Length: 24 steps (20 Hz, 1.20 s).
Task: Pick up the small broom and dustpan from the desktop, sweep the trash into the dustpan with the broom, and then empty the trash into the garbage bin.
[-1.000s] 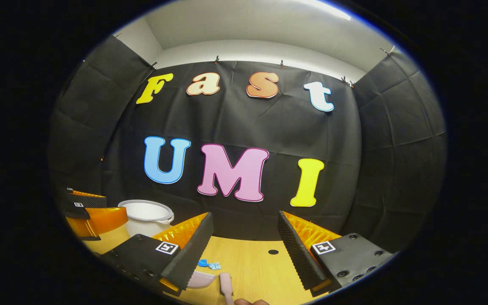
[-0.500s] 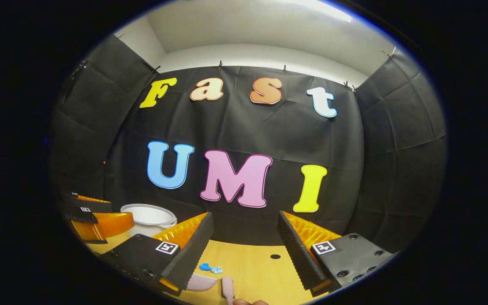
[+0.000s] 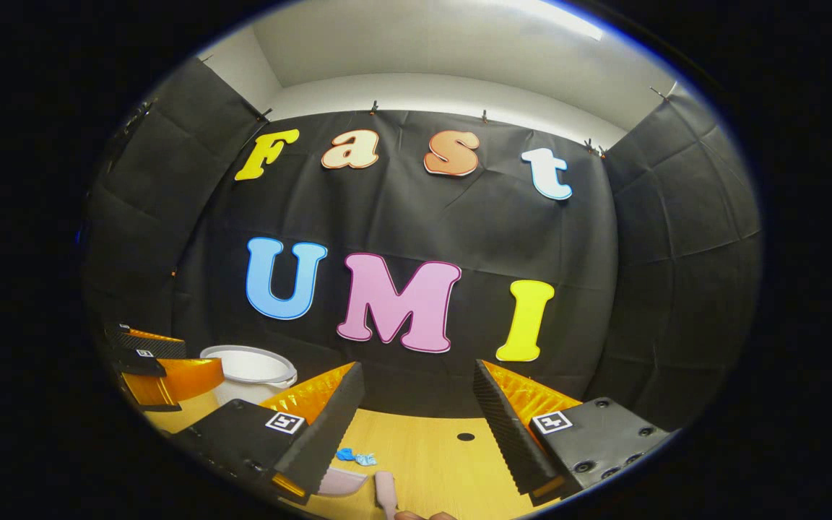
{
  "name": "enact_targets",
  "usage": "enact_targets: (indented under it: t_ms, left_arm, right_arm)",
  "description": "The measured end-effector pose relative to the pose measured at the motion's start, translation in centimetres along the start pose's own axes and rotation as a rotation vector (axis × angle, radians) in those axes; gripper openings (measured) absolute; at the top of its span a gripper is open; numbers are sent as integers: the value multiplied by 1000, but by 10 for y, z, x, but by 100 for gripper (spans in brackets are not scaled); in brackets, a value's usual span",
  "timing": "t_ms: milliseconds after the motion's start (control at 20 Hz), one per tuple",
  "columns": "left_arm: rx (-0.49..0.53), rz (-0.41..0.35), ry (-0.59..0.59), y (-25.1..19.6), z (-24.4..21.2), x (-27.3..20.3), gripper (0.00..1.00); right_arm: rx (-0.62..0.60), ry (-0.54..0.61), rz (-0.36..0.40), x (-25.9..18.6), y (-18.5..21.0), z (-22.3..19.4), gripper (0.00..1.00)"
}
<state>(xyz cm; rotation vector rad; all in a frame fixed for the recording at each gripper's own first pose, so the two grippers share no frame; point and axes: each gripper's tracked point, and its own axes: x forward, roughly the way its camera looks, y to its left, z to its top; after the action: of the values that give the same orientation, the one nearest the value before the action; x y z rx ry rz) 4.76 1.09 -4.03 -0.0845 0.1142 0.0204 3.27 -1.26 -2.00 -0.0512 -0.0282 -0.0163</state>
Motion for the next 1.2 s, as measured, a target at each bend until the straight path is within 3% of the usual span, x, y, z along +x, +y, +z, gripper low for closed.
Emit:
enact_targets:
  t_ms: [150,400,600,650,1000,1200]
  left_arm:
    - [14,-11,32,1,-8,5,77]
    - [55,13,196,9,-64,18,77]
    - [103,25,442,10,-154,24,77]
    - [86,23,528,8,-177,19,77]
    - [11,-12,820,-17,-281,43,79]
    - [-63,36,945,-15,-310,56,80]
  right_arm:
    - [-14,2,-4,3,0,-6,98]
    - [-58,-11,-12,8,-3,-17,98]
    - [-71,26,-3,11,-8,-43,96]
    - [-76,36,1,14,-10,-49,96]
    - [-89,127,109,31,-10,-113,98]
    - [-56,246,178,41,-21,-156,98]
